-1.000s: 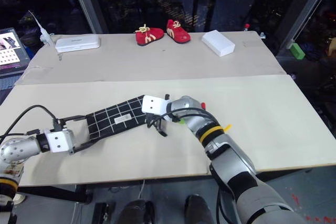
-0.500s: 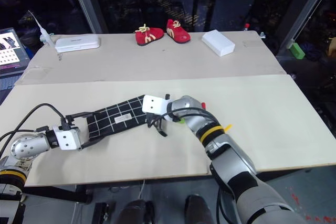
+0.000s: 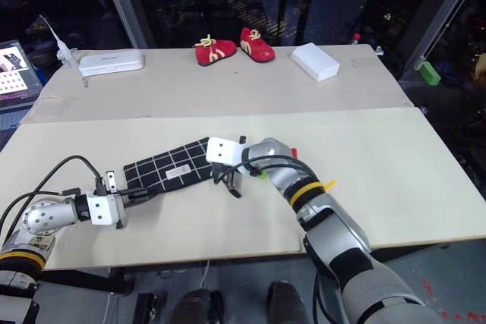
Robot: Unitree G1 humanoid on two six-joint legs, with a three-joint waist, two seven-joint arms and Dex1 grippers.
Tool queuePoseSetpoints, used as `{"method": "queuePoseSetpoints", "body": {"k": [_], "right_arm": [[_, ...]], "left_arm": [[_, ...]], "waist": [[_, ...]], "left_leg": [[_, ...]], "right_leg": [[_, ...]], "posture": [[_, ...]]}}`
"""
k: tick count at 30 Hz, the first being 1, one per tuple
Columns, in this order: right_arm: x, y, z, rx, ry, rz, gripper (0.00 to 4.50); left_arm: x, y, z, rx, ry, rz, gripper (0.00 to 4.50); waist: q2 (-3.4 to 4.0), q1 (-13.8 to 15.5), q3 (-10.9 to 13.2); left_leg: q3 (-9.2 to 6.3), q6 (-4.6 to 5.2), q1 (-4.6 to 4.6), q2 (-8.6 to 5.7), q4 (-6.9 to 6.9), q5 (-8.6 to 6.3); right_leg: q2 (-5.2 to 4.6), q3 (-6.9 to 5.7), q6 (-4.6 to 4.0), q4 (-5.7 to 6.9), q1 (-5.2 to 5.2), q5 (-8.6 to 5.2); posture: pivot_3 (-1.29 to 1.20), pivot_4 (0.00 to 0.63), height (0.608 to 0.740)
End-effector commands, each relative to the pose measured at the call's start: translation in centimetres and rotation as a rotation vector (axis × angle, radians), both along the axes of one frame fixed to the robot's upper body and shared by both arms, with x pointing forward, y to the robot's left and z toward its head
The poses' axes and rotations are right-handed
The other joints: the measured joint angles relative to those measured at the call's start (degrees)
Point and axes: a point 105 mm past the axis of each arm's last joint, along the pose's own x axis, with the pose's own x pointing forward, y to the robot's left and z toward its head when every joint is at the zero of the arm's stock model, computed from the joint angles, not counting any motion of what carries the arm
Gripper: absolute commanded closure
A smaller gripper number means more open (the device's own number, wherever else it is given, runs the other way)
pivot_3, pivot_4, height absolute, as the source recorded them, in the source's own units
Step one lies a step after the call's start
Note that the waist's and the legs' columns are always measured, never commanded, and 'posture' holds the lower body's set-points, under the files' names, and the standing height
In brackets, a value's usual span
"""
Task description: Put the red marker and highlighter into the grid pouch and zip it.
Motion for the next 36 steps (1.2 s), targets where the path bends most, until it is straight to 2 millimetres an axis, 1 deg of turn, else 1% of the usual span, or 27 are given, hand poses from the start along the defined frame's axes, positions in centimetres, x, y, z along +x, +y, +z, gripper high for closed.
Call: {"method": "queuePoseSetpoints", "body": {"k": [1, 2, 3, 4, 5, 6, 7, 8, 9, 11, 13, 14, 15, 16, 19, 22, 24, 30, 33, 36], "right_arm": [[0.1, -0.5, 1.1, 0.085, 0.081, -0.020, 3.91], [0.1, -0.2, 2.1, 0.153, 0.123, -0.026, 3.69], [0.1, 0.0, 2.7, 0.198, 0.151, -0.029, 3.29], [0.1, 0.0, 3.5, 0.240, 0.176, -0.028, 3.03], [0.3, -0.1, 4.8, 0.312, 0.213, -0.041, 2.60], [0.2, -0.4, 6.3, 0.387, 0.269, -0.042, 2.37], [0.1, -0.7, 7.6, 0.449, 0.331, -0.039, 2.05], [0.0, -1.2, 9.3, 0.525, 0.382, -0.038, 1.65], [-0.1, -1.6, 10.3, 0.569, 0.413, -0.035, 1.65], [-0.7, -3.1, 12.1, 0.609, 0.424, -0.012, 1.65], [-0.9, -4.1, 12.8, 0.620, 0.419, -0.023, 1.65], [-1.0, -4.7, 12.8, 0.618, 0.412, -0.035, 1.65], [-0.7, -5.4, 12.3, 0.601, 0.396, -0.073, 1.65], [-0.5, -5.9, 11.4, 0.568, 0.377, -0.110, 1.65], [0.6, -6.3, 9.2, 0.514, 0.340, -0.231, 1.65], [1.3, -6.0, 8.0, 0.501, 0.323, -0.290, 1.65], [1.6, -5.4, 7.4, 0.502, 0.324, -0.312, 1.65], [2.0, -4.4, 6.5, 0.503, 0.336, -0.341, 1.65], [2.2, -3.8, 5.7, 0.486, 0.349, -0.353, 1.65], [2.1, -3.2, 5.2, 0.482, 0.362, -0.350, 1.65]], "left_arm": [[0.3, 0.2, 0.7, -0.041, 0.001, 0.038, 4.50], [0.3, 0.2, 0.6, -0.049, 0.013, 0.045, 4.50], [0.3, 0.2, 0.5, -0.054, 0.021, 0.049, 4.50], [0.2, 0.2, 0.4, -0.064, 0.031, 0.056, 4.50], [0.3, 0.3, 0.5, -0.089, 0.035, 0.075, 4.50], [0.4, 0.3, 0.7, -0.123, 0.042, 0.100, 4.50], [0.5, 0.3, 0.9, -0.151, 0.045, 0.118, 4.50], [0.7, 0.4, 1.2, -0.193, 0.044, 0.144, 4.50], [0.8, 0.4, 1.5, -0.219, 0.045, 0.161, 4.50], [1.1, 0.3, 2.3, -0.294, 0.040, 0.198, 4.50], [1.3, 0.2, 3.0, -0.355, 0.042, 0.229, 4.50], [1.4, 0.0, 3.5, -0.399, 0.045, 0.244, 4.50], [1.5, -0.3, 3.9, -0.448, 0.054, 0.263, 4.50], [1.4, -0.7, 4.2, -0.476, 0.066, 0.265, 4.50], [1.3, -1.6, 4.4, -0.507, 0.094, 0.270, 4.50], [1.2, -2.2, 4.6, -0.521, 0.109, 0.272, 4.50], [1.1, -2.5, 4.5, -0.524, 0.117, 0.273, 4.50], [1.0, -2.9, 4.3, -0.540, 0.127, 0.278, 4.50], [1.1, -2.9, 4.5, -0.562, 0.122, 0.288, 4.50], [1.2, -3.0, 4.6, -0.574, 0.118, 0.294, 4.50]], "waist": [[0.00, 0.01, 0.00], [0.00, -0.01, 0.00], [0.00, -0.04, 0.00], [0.00, -0.08, 0.00], [0.00, -0.10, 0.00], [0.00, -0.14, 0.01], [0.02, -0.16, 0.01], [0.02, -0.18, 0.01], [0.02, -0.20, 0.02], [0.03, -0.13, 0.02], [0.02, -0.04, 0.02], [0.02, 0.01, 0.02], [0.02, 0.05, 0.02], [0.02, 0.05, 0.02], [0.01, -0.02, 0.01], [0.00, -0.52, 0.02], [0.00, -0.63, 0.02], [0.00, -0.31, 0.02], [0.00, -0.23, 0.02], [0.00, -0.24, 0.02]], "left_leg": [[0.00, 0.00, -0.01, 0.00, 0.00, 0.00], [0.00, 0.00, -0.03, -0.01, 0.00, 0.00], [-0.01, 0.00, -0.04, 0.00, 0.00, 0.00], [-0.01, 0.00, -0.08, 0.00, 0.00, 0.00], [-0.02, 0.00, -0.11, 0.00, 0.00, 0.00], [-0.02, 0.00, -0.14, 0.01, 0.00, 0.00], [-0.04, 0.00, -0.23, 0.02, 0.00, 0.00], [-0.06, 0.00, -0.36, 0.02, 0.00, 0.00], [-0.09, 0.00, -0.40, 0.02, 0.00, 0.01], [-0.17, 0.01, -0.52, 0.04, 0.00, 0.01], [-0.23, 0.02, -0.57, 0.05, -0.01, -0.01], [-0.26, 0.04, -0.58, 0.05, -0.01, -0.03], [-0.29, 0.05, -0.59, 0.04, -0.02, -0.04], [-0.30, 0.05, -0.60, 0.03, -0.02, -0.04], [-0.23, 0.05, -0.57, -0.01, -0.02, -0.04], [-0.13, 0.01, -0.52, -0.02, -0.01, -0.01], [-0.10, -0.01, -0.48, -0.01, -0.02, 0.00], [-0.11, -0.02, -0.51, 0.00, -0.03, 0.00], [-0.11, 0.00, -0.54, -0.03, -0.02, 0.00], [-0.11, 0.00, -0.53, -0.02, -0.02, 0.00]], "right_leg": [[0.00, 0.00, 0.00, 0.00, 0.00, 0.00], [0.00, 0.00, 0.00, 0.00, -0.02, 0.00], [0.00, 0.00, 0.00, -0.01, -0.03, 0.00], [0.00, 0.00, 0.00, -0.01, -0.06, 0.00], [0.00, 0.01, 0.00, 0.00, -0.10, 0.00], [0.00, 0.01, 0.00, 0.01, -0.14, 0.00], [0.00, 0.01, 0.00, 0.02, -0.23, 0.01], [-0.01, 0.02, 0.00, 0.05, -0.35, 0.01], [0.00, 0.02, 0.00, 0.08, -0.39, 0.02], [0.00, -0.01, -0.01, 0.10, -0.45, 0.04], [0.00, -0.09, -0.01, 0.08, -0.43, 0.05], [0.00, -0.11, 0.00, 0.05, -0.42, 0.05], [-0.01, -0.12, 0.00, 0.03, -0.41, 0.04], [-0.01, -0.12, 0.00, 0.02, -0.40, 0.05], [-0.04, -0.08, 0.04, -0.01, -0.37, 0.06], [0.00, 0.00, 0.04, -0.08, -0.44, 0.06], [0.07, 0.03, 0.03, -0.05, -0.47, 0.06], [0.07, 0.02, 0.02, -0.07, -0.46, 0.06], [0.00, 0.03, 0.03, -0.09, -0.42, 0.06], [0.03, 0.03, 0.03, -0.09, -0.42, 0.06]], "posture": [[0.00, 0.150, 0.740], [0.00, 0.150, 0.740], [0.00, 0.150, 0.740], [0.00, 0.150, 0.740], [0.00, 0.150, 0.740], [0.00, 0.150, 0.740], [0.00, 0.150, 0.740], [0.00, 0.150, 0.740], [0.00, 0.150, 0.740], [0.00, 0.150, 0.740], [0.00, 0.150, 0.740], [0.00, 0.150, 0.740], [0.00, 0.150, 0.740], [0.00, 0.150, 0.740], [0.00, 0.150, 0.740], [0.00, 0.150, 0.740], [0.00, 0.150, 0.740], [0.00, 0.150, 0.740], [0.00, 0.150, 0.740], [0.00, 0.150, 0.740]]}}
